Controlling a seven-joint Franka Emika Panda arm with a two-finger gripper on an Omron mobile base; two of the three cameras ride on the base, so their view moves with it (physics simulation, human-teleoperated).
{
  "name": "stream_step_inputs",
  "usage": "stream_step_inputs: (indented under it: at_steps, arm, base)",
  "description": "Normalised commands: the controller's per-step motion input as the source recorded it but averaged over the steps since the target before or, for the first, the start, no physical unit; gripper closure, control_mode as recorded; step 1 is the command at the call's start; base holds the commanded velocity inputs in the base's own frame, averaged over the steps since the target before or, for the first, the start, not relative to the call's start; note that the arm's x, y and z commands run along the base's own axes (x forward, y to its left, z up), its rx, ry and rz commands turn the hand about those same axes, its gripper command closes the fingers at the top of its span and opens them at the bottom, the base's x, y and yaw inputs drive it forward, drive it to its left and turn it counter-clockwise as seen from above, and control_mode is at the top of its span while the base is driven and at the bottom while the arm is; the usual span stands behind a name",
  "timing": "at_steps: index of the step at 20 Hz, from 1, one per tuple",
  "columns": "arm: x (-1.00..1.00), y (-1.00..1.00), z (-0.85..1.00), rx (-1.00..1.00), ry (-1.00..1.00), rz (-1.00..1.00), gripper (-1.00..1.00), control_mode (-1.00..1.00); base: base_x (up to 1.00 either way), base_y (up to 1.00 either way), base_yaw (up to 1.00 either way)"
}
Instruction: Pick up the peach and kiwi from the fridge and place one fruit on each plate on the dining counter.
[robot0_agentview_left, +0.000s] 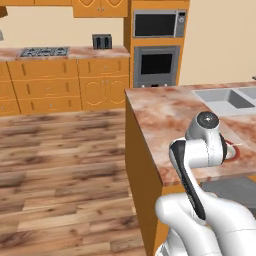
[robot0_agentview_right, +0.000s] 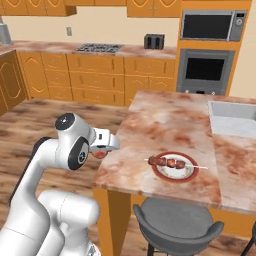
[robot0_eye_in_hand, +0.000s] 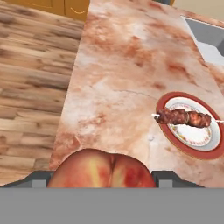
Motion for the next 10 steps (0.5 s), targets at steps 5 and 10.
stream_step_inputs:
  at_steps: [5,10]
  arm:
    - [0.0,0.0,0.0,0.0,0.0,0.0,1.0,1.0]
    - [0.0,0.0,0.0,0.0,0.0,0.0,1.0,1.0]
  base:
    - [0.4,-0.35,-0.05]
    - [0.3,-0.39,-0.04]
